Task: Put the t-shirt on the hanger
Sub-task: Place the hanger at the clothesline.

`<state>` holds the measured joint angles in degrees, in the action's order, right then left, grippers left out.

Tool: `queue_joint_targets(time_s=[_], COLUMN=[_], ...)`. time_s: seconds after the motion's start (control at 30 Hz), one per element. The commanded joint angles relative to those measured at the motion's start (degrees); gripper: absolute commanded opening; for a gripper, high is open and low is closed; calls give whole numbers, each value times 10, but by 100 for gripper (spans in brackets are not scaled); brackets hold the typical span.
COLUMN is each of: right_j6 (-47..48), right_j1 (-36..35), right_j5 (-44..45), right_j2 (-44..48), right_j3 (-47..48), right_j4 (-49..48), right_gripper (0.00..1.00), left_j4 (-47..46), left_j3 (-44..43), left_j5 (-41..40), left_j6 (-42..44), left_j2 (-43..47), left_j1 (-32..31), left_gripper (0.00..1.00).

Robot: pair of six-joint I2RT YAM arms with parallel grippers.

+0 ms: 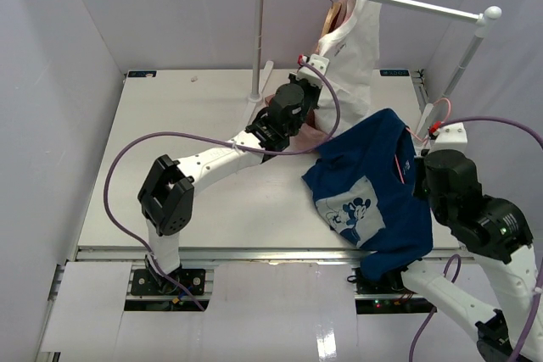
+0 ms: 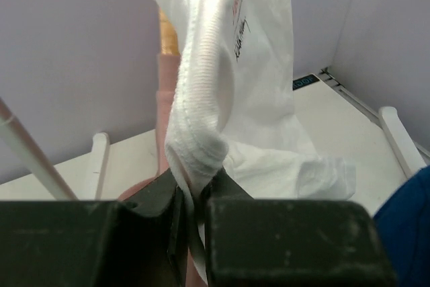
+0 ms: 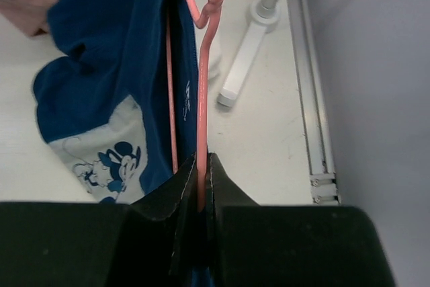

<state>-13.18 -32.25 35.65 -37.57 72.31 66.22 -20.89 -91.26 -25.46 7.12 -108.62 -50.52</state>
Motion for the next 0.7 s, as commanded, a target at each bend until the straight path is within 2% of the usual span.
queue_joint_targets(time_s=[0.0,0.13,0.27,0.3,0.4,0.47,0.67], right_j6=[-24,-37,7,19,52,73,86], right_j1=[2,2,2,2,2,2,2], right_j5=[118,152,151,148,141,137,112], right_j2=[-58,-96,-136,-145,-181,-220,-276], right_j3=[57,104,127,135,172,208,287], right_j4=[13,25,-39,-59,-109,-142,-210], right_gripper=[8,8,8,8,8,8,8], left_j4=[-6,-6,-19,-20,-10,1,63], left_j3=[4,15,48,58,81,98,181], left_j5=[2,11,30,38,75,114,168], left_j6=[8,13,8,3,-28,-49,-122], left_j2=[68,75,96,101,123,145,280], left_j1=[26,29,29,29,30,29,28], left_gripper=[6,7,15,18,39,49,70])
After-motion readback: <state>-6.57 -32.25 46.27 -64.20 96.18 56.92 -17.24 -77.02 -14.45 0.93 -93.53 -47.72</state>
